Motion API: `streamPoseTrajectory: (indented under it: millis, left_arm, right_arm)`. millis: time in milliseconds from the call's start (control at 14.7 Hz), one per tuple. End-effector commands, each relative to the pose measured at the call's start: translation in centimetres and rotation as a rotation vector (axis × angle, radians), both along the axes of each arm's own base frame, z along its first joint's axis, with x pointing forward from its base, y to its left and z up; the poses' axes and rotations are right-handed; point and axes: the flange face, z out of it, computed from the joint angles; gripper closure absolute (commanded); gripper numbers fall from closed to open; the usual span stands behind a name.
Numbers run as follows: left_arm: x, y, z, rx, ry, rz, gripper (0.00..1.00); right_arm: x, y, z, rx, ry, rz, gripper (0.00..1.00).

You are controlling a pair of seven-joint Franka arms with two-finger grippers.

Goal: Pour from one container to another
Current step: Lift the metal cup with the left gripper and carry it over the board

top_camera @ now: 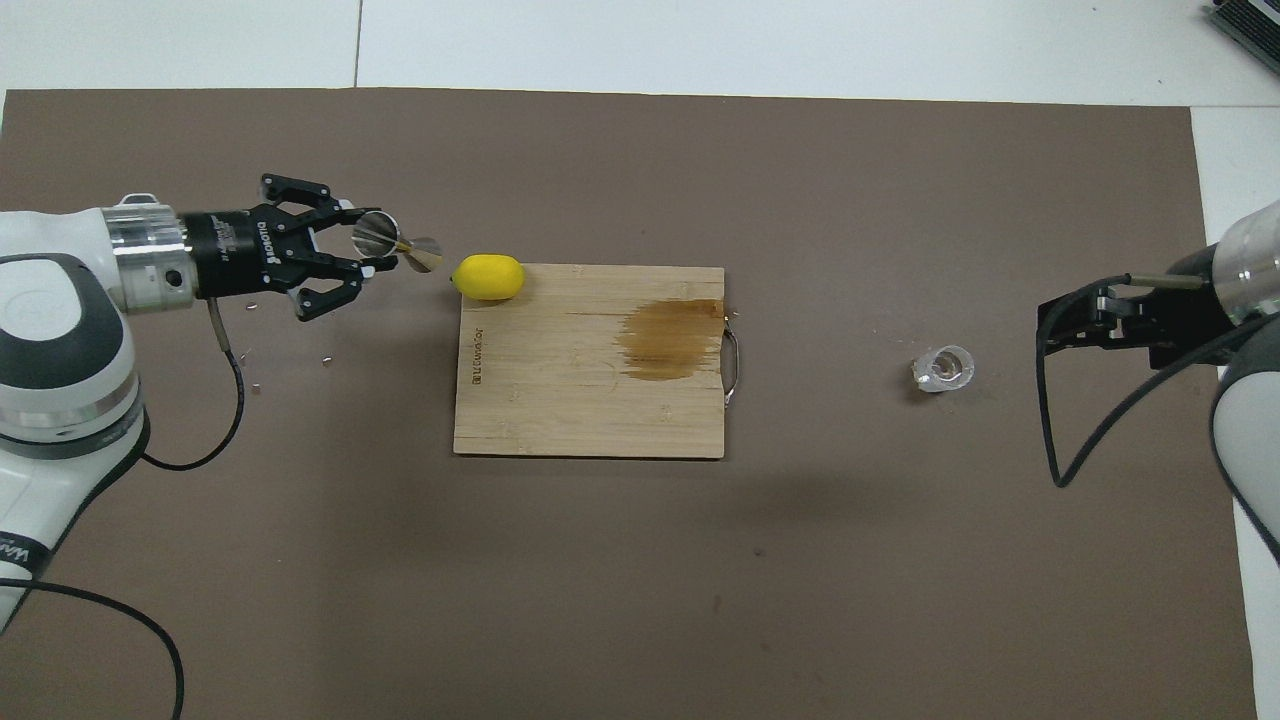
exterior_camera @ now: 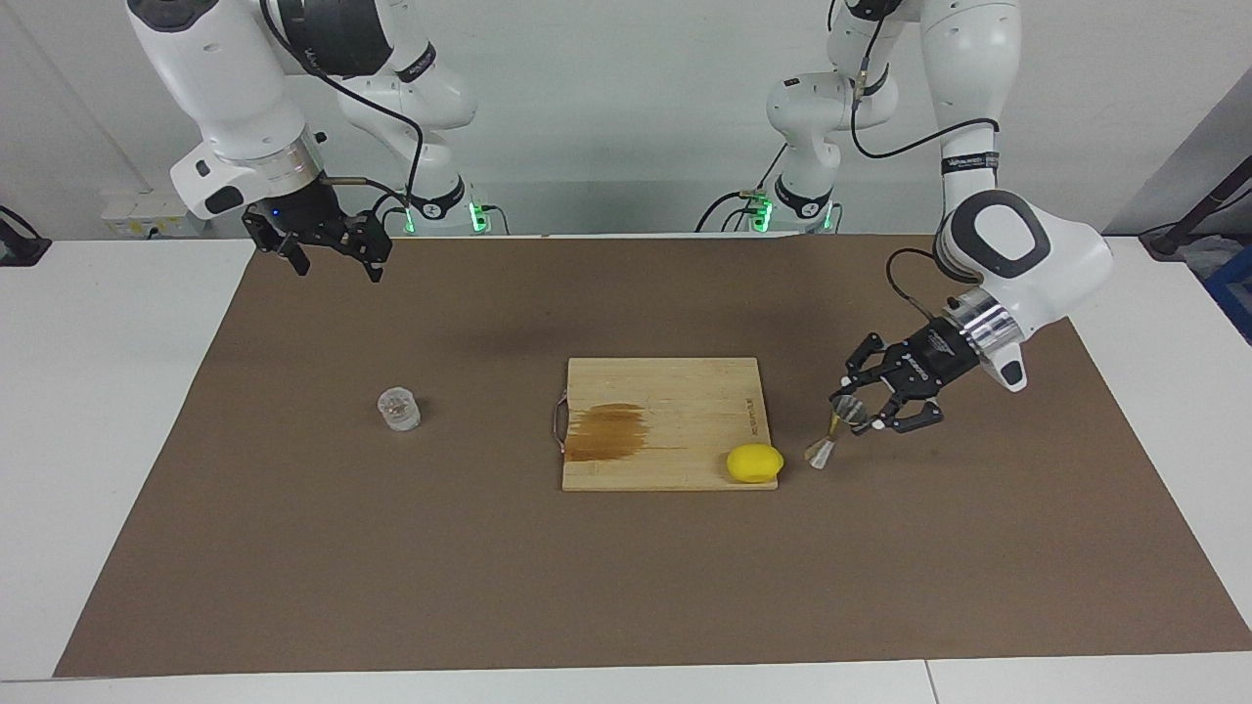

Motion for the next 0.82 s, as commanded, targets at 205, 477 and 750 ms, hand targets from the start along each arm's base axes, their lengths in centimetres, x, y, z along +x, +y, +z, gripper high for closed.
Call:
streamPoseTrajectory:
  millis: [205, 477, 750]
  left_arm:
    - [-3.4, -12.3, 1.5, 0.031, -0.027, -0.095, 1.0]
    - [-6.6, -19.9, 0.0, 0.11, -0.105, -0.038, 1.0]
    - [-10.0, -24.6, -1.8, 0.121, -0.126, 0.027, 1.0]
  right_arm:
    - [-0.6, -0.3, 0.1, 0.025, 0.004, 0.008, 0.0]
    - [-0.6, -0.3, 0.1, 0.025, 0.004, 0.008, 0.0]
    - [-0.9, -3.1, -0.1, 0.025, 0.029, -0.04, 0.0]
